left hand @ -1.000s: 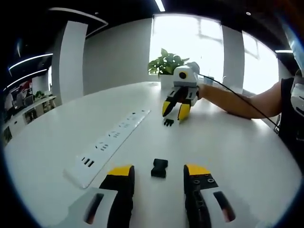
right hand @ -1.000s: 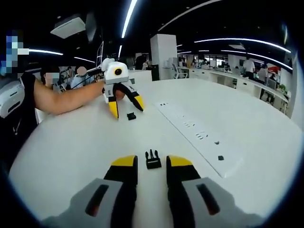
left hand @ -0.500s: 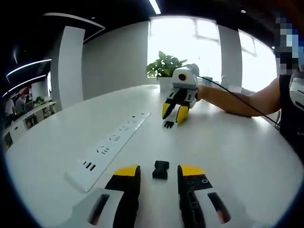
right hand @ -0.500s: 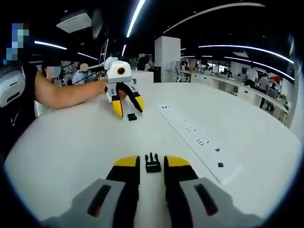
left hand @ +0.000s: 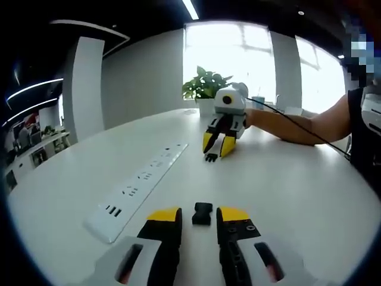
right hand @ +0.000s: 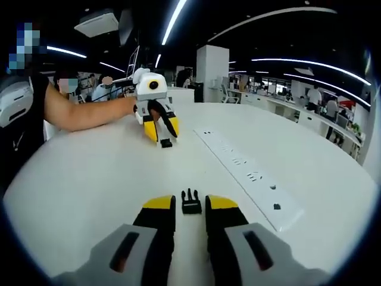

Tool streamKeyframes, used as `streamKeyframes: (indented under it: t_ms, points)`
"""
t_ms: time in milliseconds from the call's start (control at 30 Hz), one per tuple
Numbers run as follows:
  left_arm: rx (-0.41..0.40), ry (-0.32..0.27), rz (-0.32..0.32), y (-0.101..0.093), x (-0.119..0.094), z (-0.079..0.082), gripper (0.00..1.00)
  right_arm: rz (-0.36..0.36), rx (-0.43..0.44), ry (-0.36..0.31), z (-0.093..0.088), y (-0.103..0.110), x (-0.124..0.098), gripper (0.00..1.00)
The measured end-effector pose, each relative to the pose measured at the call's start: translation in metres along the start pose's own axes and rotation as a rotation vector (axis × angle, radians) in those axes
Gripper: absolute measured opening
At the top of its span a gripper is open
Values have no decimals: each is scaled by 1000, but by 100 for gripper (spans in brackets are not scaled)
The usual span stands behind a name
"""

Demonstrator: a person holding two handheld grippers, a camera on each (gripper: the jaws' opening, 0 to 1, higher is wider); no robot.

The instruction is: Snap the two parts of the plastic buckle together until the buckle closes and remains connected.

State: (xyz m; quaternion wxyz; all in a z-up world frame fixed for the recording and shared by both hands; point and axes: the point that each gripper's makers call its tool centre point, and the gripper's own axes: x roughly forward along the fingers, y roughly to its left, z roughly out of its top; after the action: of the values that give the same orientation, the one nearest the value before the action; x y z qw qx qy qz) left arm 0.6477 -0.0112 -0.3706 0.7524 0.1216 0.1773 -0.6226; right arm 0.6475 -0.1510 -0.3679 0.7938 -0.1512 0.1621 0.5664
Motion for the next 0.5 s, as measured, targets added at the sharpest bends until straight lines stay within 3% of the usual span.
streamKeyframes:
  t_ms: [500]
  points:
    - [15, 11, -5, -1, 1, -2, 21, 0, 4, -7, -1, -3, -1, 19]
